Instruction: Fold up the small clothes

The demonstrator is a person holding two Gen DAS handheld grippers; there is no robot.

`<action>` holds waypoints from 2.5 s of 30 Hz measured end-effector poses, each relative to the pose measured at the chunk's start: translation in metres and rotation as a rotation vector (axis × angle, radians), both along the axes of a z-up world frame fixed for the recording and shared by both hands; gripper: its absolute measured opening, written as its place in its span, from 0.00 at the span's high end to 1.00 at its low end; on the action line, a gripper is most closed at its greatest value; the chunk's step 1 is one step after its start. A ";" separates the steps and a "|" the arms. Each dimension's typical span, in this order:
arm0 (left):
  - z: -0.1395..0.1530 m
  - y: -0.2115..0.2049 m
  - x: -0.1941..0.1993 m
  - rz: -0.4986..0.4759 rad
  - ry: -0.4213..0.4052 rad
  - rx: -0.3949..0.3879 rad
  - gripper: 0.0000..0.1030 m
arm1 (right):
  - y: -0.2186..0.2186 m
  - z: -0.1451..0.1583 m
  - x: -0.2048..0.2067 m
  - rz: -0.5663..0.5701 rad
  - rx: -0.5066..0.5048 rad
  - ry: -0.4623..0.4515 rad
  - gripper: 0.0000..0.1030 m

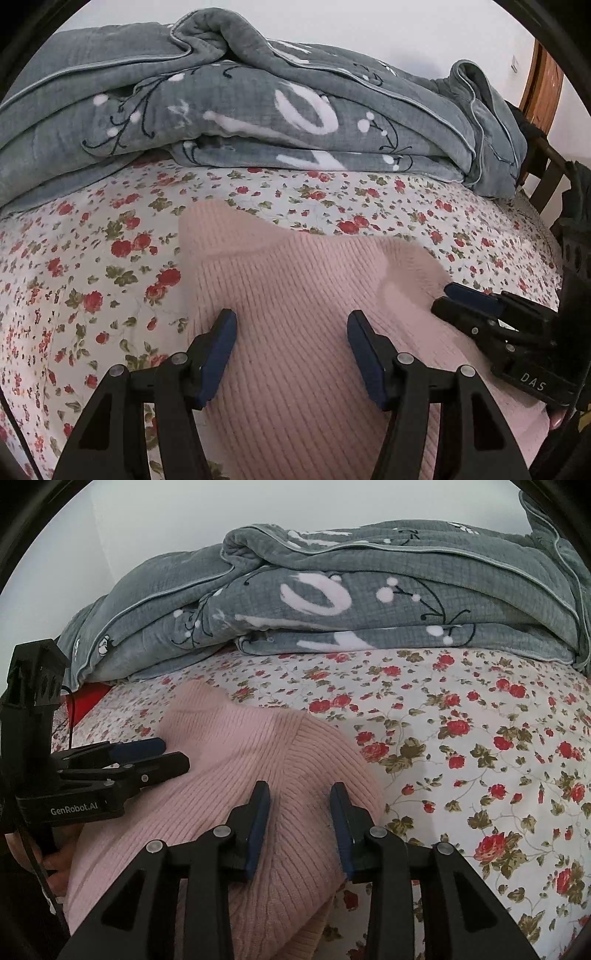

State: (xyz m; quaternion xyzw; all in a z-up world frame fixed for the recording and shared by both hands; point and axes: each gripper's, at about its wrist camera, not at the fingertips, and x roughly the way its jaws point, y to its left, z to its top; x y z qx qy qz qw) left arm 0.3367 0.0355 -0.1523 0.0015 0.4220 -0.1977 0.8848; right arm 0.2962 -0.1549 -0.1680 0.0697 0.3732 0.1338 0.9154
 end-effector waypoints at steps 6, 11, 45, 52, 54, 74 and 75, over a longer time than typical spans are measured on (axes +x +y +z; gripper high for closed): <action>0.005 0.001 -0.010 0.010 -0.005 0.006 0.40 | -0.004 0.005 -0.002 0.005 0.015 0.004 0.66; 0.022 0.003 -0.042 0.018 -0.057 0.001 0.38 | -0.007 0.023 -0.031 0.008 0.004 -0.033 0.66; 0.128 -0.013 -0.289 0.212 -0.157 0.059 0.21 | -0.045 0.145 -0.300 -0.257 -0.172 -0.119 0.09; 0.134 -0.022 -0.317 0.227 -0.155 0.076 0.19 | -0.045 0.158 -0.333 -0.252 -0.167 -0.135 0.06; 0.136 -0.023 -0.324 0.230 -0.163 0.079 0.19 | -0.046 0.160 -0.341 -0.255 -0.165 -0.139 0.06; 0.154 -0.029 -0.352 0.234 -0.218 0.094 0.18 | -0.050 0.163 -0.360 -0.262 -0.162 -0.144 0.06; 0.154 -0.029 -0.352 0.236 -0.218 0.094 0.18 | -0.050 0.163 -0.360 -0.261 -0.161 -0.144 0.06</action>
